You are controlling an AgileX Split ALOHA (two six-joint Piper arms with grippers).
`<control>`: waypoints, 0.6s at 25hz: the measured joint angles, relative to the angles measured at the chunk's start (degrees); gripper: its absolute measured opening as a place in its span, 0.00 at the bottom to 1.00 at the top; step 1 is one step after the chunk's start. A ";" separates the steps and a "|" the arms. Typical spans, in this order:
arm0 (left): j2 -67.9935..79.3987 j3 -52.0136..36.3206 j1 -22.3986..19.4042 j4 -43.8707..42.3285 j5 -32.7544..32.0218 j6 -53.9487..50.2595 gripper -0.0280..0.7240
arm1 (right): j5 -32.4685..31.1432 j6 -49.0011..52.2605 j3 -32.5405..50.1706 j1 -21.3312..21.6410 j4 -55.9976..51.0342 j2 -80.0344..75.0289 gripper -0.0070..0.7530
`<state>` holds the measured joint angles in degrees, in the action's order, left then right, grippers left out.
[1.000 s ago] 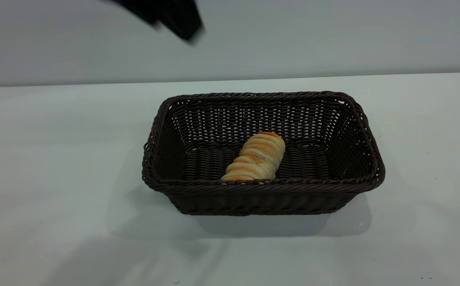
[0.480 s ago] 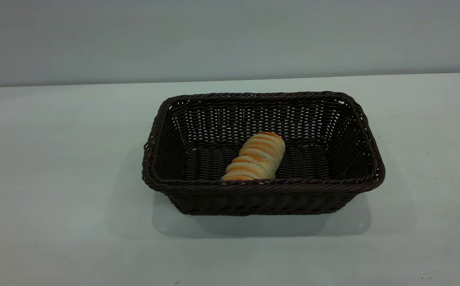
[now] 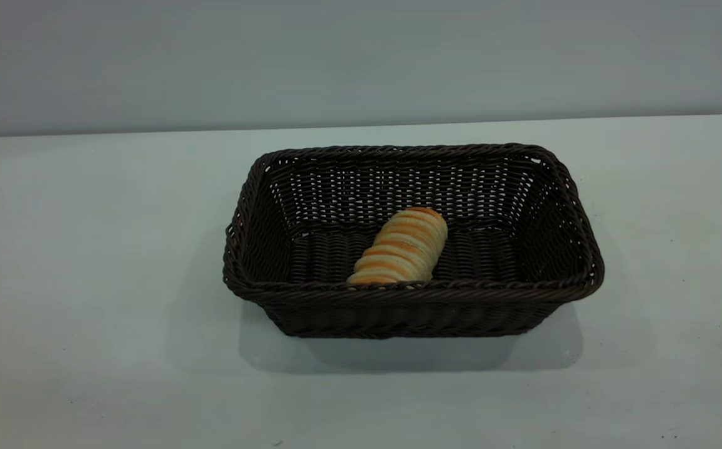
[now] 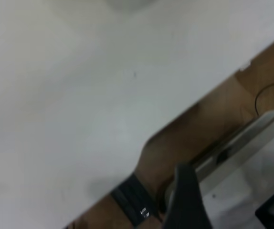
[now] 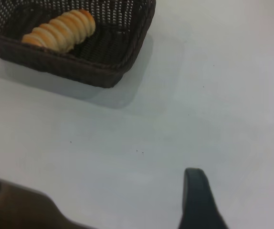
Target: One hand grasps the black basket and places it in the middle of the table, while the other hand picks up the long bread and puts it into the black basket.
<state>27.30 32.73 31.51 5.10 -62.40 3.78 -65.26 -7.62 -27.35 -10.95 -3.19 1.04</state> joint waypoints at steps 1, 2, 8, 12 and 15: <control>-1.66 -1.44 0.00 0.00 0.00 -0.07 0.81 | 0.00 0.00 0.00 0.00 0.00 0.00 0.63; -3.27 -2.87 0.00 0.00 0.00 -0.07 0.81 | 0.00 0.00 0.00 0.00 -0.06 0.00 0.63; -10.19 -4.87 0.00 -4.57 -1.11 -1.37 0.81 | 0.00 0.00 0.00 0.00 -0.10 0.00 0.63; -13.95 -4.87 0.00 -5.74 -1.22 -2.45 0.81 | 0.00 0.06 0.00 0.85 -0.10 0.05 0.63; -15.67 -4.87 0.00 -5.86 -1.48 -2.59 0.81 | 0.00 0.06 0.00 3.75 -0.10 0.05 0.63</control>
<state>11.64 27.86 31.51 -0.76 -63.88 1.18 -65.26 -7.57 -27.35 -7.20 -3.29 1.09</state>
